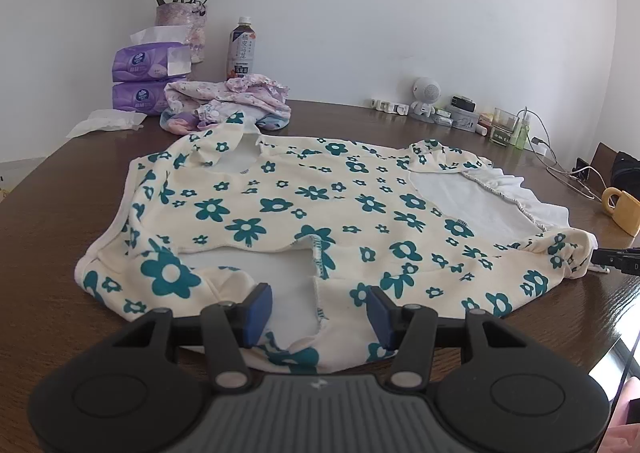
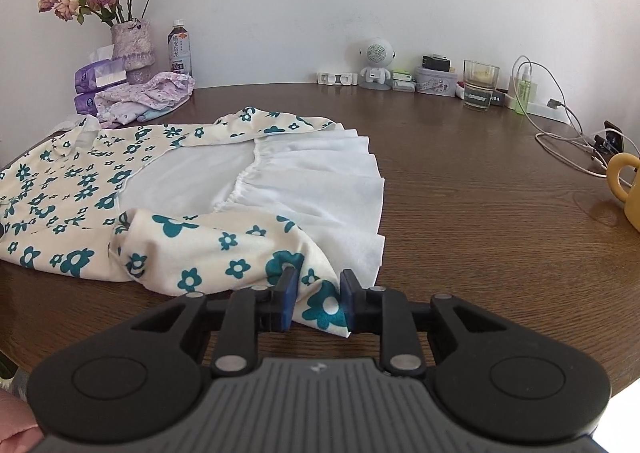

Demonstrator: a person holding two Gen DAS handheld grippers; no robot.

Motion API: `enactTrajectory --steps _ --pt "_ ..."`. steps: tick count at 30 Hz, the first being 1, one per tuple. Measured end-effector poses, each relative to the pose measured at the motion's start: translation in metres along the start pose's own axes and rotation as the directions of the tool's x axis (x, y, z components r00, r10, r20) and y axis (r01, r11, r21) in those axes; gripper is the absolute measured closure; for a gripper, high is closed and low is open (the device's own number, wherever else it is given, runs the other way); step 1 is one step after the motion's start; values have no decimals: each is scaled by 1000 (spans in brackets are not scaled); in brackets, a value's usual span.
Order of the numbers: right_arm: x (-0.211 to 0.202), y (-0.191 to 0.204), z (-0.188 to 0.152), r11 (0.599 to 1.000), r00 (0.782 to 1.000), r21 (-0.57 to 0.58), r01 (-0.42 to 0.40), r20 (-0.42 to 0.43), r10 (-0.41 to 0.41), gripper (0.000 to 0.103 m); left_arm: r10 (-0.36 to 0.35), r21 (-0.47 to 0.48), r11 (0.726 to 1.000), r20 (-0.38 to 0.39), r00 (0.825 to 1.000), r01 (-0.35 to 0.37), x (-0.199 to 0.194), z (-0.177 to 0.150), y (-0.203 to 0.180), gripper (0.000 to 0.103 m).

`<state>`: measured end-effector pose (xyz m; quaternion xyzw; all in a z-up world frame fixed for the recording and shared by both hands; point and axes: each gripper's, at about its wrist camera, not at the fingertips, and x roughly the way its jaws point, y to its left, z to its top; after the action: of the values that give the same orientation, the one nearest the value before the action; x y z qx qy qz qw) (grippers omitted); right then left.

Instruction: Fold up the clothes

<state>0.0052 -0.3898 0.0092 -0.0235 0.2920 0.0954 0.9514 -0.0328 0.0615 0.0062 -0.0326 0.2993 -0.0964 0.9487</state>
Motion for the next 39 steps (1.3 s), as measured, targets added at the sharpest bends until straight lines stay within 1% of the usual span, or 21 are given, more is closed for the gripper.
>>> enactTrajectory --steps 4,5,8,14,15,18,19,20,21,22,23,24,25,26,28,29,32,33,36,39 --pt "9 -3 6 999 1000 -42 3 6 -3 87 7 -2 1000 4 1000 -7 1 1 5 53" --pt "11 -4 7 999 1000 -42 0 7 1 87 9 -4 1000 5 1000 -9 1 1 6 55" --pt "14 -8 8 1000 1000 -15 -7 7 7 87 17 3 1000 5 1000 -17 1 1 4 55" --pt "7 -4 4 1000 1000 2 0 7 0 87 31 18 999 -1 1000 -31 -1 0 0 55" --pt "3 -3 5 1000 1000 4 -5 19 5 86 24 9 1000 3 1000 -24 -2 1 2 55" --pt "-8 0 10 1000 998 9 -22 59 21 85 3 -32 999 49 999 -1 -12 4 11 54" --pt "-12 1 11 1000 997 10 -27 72 26 85 5 -20 1000 73 997 -3 -19 6 11 49" --pt "-16 2 13 999 996 12 -33 85 32 84 4 2 1000 95 996 -4 -26 8 10 36" --pt "-20 3 15 999 994 13 -39 98 37 83 -5 32 999 108 994 1 -32 10 6 28" --pt "-23 4 16 999 993 15 -44 112 42 76 -17 64 998 120 993 9 -37 11 3 14" --pt "-27 5 18 999 991 16 -50 125 48 57 -42 104 994 125 991 29 -42 10 -2 10" --pt "-31 6 19 998 989 17 -56 138 53 47 -67 136 989 126 990 50 -45 9 -7 10" --pt "-34 13 21 998 988 -6 -58 142 59 30 -84 160 985 122 989 64 -47 8 -11 10" --pt "-36 19 22 998 988 -27 -59 141 62 22 -84 172 983 114 990 64 -47 6 -15 10" --pt "-36 32 22 996 990 -63 -61 121 69 21 -85 197 978 98 992 64 -46 3 -22 10" --pt "-35 37 22 996 992 -68 -62 109 69 18 -83 206 976 89 993 63 -45 1 -25 10" --pt "-31 49 19 996 996 -73 -46 67 51 10 -57 198 979 54 997 45 -40 -3 -28 10" --pt "-31 52 17 996 998 -78 -35 57 40 9 -49 196 980 44 998 39 -38 -5 -29 10" --pt "-31 57 13 997 999 -83 -4 47 8 5 -34 212 977 26 999 27 -36 -8 -32 10" --pt "-32 59 9 994 998 -105 8 59 -2 5 -31 236 971 15 999 26 -34 -9 -34 10"
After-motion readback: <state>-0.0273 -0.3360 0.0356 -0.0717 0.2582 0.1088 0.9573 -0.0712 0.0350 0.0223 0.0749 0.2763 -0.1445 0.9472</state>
